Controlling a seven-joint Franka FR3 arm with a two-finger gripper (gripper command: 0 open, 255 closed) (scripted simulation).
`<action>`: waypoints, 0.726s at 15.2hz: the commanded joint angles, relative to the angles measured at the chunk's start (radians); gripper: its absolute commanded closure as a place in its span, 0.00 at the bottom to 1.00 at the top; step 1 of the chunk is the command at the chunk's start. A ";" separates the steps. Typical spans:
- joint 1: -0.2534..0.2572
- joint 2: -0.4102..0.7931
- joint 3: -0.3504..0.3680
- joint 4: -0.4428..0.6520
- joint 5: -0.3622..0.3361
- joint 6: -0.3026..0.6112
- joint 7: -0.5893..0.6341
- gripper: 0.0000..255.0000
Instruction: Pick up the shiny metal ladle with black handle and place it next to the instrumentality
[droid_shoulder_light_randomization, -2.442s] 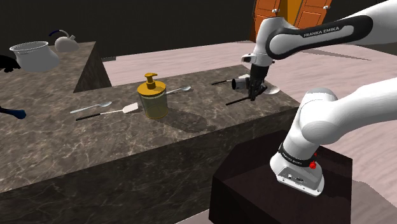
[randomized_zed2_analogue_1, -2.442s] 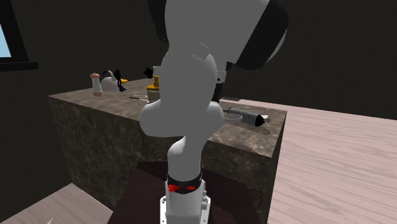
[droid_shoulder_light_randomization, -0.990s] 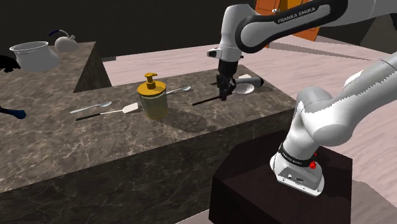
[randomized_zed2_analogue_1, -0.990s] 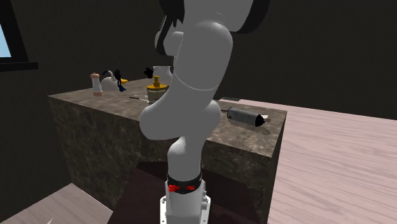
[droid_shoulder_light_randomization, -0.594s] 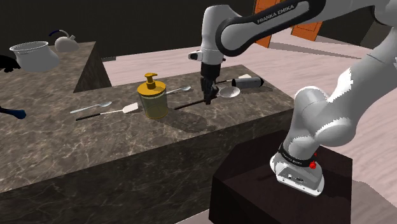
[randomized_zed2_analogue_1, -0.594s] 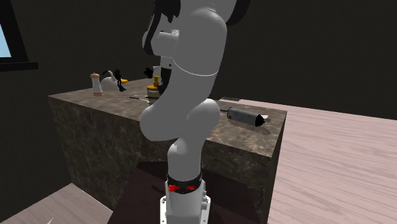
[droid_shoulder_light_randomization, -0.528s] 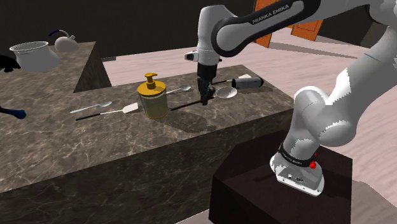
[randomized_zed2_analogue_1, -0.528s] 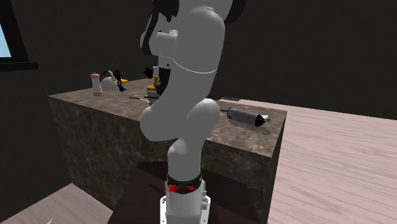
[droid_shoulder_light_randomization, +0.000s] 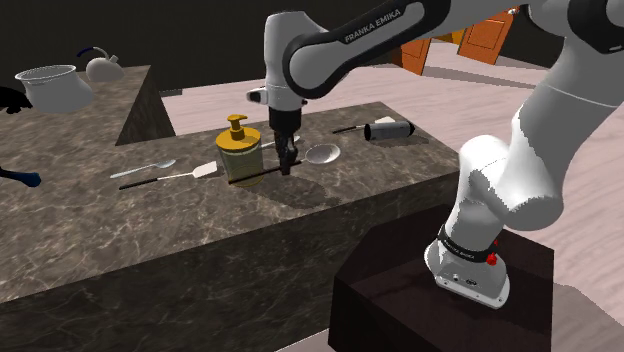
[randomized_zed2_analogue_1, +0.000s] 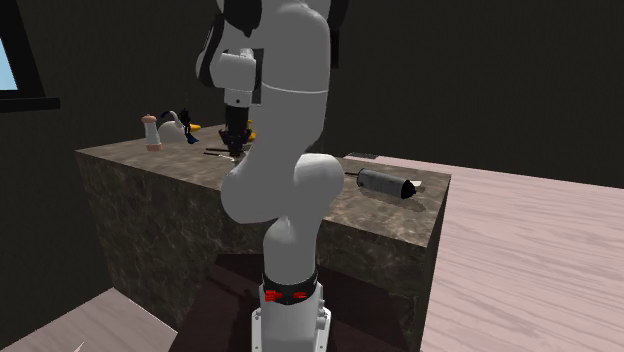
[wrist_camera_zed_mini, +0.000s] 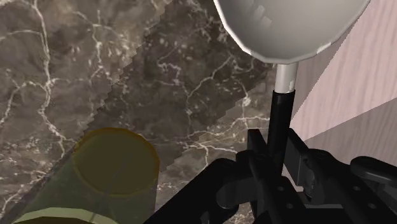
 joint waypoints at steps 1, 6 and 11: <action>0.017 0.066 0.015 0.074 0.016 -0.006 0.023 1.00; 0.047 0.230 0.044 0.265 0.045 -0.029 0.072 1.00; 0.069 0.403 0.068 0.491 0.063 -0.077 0.121 1.00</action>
